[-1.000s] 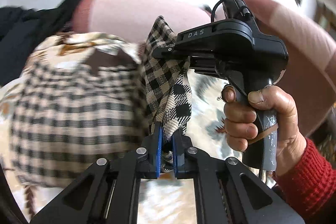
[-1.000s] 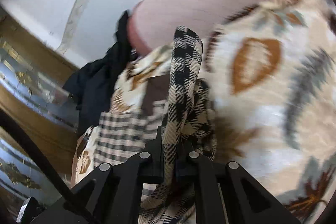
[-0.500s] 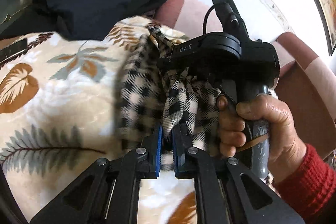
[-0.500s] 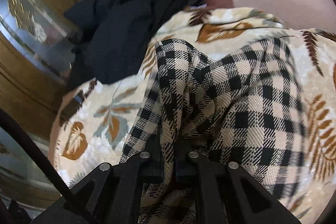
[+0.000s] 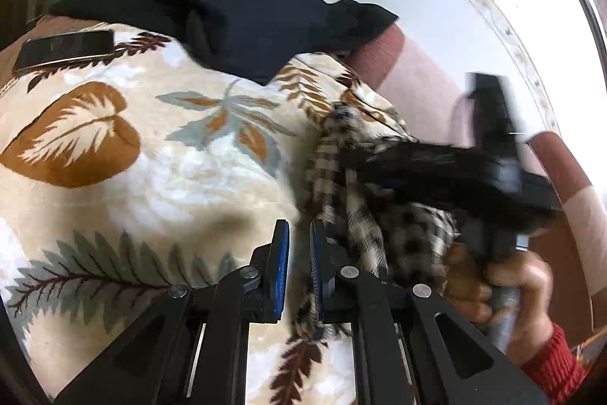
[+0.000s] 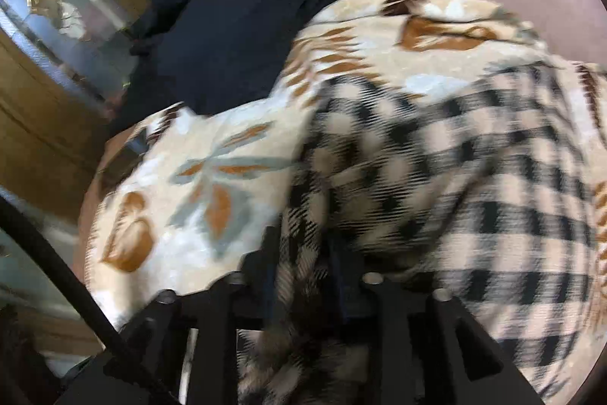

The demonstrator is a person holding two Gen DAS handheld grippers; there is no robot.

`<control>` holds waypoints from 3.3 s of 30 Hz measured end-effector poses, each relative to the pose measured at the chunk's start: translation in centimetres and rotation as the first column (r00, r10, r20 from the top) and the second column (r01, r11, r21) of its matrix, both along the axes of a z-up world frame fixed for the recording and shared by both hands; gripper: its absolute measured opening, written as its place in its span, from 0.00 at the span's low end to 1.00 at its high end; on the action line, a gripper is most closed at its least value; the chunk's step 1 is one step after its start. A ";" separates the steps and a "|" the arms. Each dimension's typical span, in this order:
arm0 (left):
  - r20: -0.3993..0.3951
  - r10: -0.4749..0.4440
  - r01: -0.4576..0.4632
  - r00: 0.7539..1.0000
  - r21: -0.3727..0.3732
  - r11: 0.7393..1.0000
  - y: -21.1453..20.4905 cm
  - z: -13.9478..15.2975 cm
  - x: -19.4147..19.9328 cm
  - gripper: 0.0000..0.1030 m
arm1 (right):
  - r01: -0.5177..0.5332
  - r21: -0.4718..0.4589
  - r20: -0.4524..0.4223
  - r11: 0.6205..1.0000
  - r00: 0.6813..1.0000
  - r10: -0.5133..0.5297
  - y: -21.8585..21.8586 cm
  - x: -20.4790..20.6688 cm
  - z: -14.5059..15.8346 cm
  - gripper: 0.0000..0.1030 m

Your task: Fold large clothes

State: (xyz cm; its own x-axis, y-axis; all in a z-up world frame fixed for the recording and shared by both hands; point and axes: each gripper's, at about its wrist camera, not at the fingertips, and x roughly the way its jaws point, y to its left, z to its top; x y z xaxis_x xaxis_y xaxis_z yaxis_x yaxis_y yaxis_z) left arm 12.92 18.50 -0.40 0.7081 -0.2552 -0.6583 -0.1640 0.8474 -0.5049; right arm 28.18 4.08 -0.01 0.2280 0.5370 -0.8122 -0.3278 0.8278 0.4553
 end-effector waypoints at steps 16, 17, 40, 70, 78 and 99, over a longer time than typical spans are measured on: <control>-0.033 0.023 -0.024 0.999 -0.045 0.999 0.4 -0.5 1.3 0.27 | 0.130 -0.111 0.001 0.985 0.991 -0.130 -6.0 -3.6 -2.9 0.14; -0.034 0.029 -0.031 0.999 -0.048 0.998 0.6 -0.6 1.3 0.28 | 0.138 -0.110 -0.012 0.984 0.990 -0.140 -5.8 -3.3 -3.5 0.14; -0.043 0.096 -0.098 0.994 -0.045 0.994 2.7 -0.3 1.2 0.28 | 0.163 -0.119 0.158 0.979 0.977 -0.143 -2.9 -5.1 0.4 0.09; -0.114 -0.125 0.126 0.986 0.003 0.992 -3.6 -1.7 2.2 0.33 | 0.117 -0.200 0.059 0.973 0.992 -0.108 -5.0 3.5 -2.9 0.15; -0.056 -0.109 0.110 0.992 0.004 0.994 -3.9 -1.2 3.2 0.65 | 0.286 -0.047 0.196 0.957 0.942 -0.272 -19.1 -3.0 1.7 0.78; -0.055 -0.389 0.386 0.920 -0.051 0.921 -16.8 -1.2 6.2 0.30 | 0.348 0.352 -0.030 0.869 0.932 -0.361 -30.9 -4.0 -3.4 0.35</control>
